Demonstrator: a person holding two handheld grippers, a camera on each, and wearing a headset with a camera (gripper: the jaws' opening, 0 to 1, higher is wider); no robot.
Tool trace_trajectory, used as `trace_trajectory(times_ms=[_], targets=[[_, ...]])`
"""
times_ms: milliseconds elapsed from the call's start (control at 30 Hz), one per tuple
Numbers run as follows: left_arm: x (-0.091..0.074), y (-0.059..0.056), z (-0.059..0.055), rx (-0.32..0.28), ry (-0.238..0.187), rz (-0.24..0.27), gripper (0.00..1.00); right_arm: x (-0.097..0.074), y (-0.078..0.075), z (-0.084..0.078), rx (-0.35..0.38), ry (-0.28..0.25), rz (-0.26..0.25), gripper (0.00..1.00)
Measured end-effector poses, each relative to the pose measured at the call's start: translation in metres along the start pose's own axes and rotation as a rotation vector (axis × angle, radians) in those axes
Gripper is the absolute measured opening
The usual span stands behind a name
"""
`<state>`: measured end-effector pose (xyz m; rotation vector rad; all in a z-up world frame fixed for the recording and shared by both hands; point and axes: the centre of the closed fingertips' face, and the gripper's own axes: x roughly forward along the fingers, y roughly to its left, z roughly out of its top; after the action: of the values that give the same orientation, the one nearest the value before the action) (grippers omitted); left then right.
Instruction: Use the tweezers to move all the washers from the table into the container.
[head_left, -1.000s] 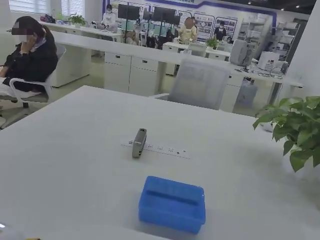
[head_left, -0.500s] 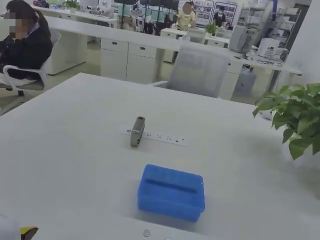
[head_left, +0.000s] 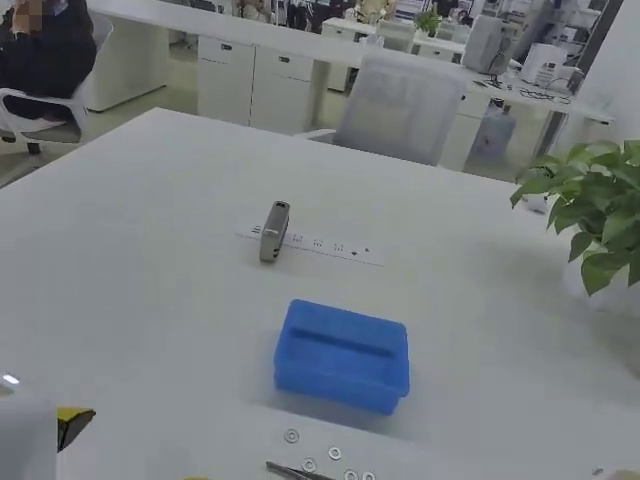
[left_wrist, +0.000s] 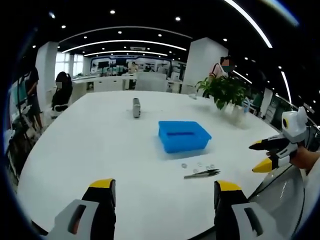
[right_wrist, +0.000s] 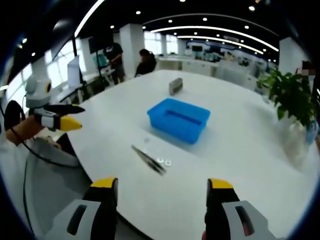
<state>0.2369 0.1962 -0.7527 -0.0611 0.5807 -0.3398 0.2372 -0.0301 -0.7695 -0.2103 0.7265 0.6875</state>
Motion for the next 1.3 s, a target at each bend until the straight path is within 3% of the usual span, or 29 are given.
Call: trace_trajectory(times_ms=[133,200,267,367,433,567,600,767,1000,1300], targets=[[0.012,-0.004,-0.001,0.034,0.035,-0.046,0.73,0.012,-0.004,0.006,-0.016,0.005,0.015,0.65],[0.018,-0.012,-0.006,0.056,0.08,-0.109,0.66,0.016,-0.002,0.007,-0.015,0.011,0.025,0.65],[0.027,-0.013,-0.007,0.092,0.102,-0.136,0.59,0.019,0.001,0.005,-0.019,0.025,0.032,0.65],[0.04,-0.014,-0.014,0.178,0.153,-0.177,0.45,0.021,0.005,0.003,-0.011,0.037,0.045,0.65],[0.05,-0.018,-0.014,0.253,0.157,-0.211,0.35,0.022,0.006,0.002,-0.003,0.043,0.05,0.64],[0.066,-0.033,-0.018,0.309,0.2,-0.311,0.29,0.023,0.006,-0.001,-0.004,0.056,0.054,0.64],[0.071,-0.037,-0.018,0.348,0.202,-0.336,0.27,0.023,0.006,-0.001,-0.005,0.057,0.055,0.63],[0.092,-0.046,-0.029,0.412,0.247,-0.411,0.19,0.02,0.006,0.0,-0.002,0.056,0.055,0.63],[0.115,-0.052,-0.043,0.536,0.281,-0.472,0.13,0.019,0.005,-0.006,-0.004,0.062,0.059,0.62],[0.131,-0.055,-0.052,0.628,0.311,-0.527,0.08,0.022,0.003,-0.01,0.007,0.064,0.064,0.61]])
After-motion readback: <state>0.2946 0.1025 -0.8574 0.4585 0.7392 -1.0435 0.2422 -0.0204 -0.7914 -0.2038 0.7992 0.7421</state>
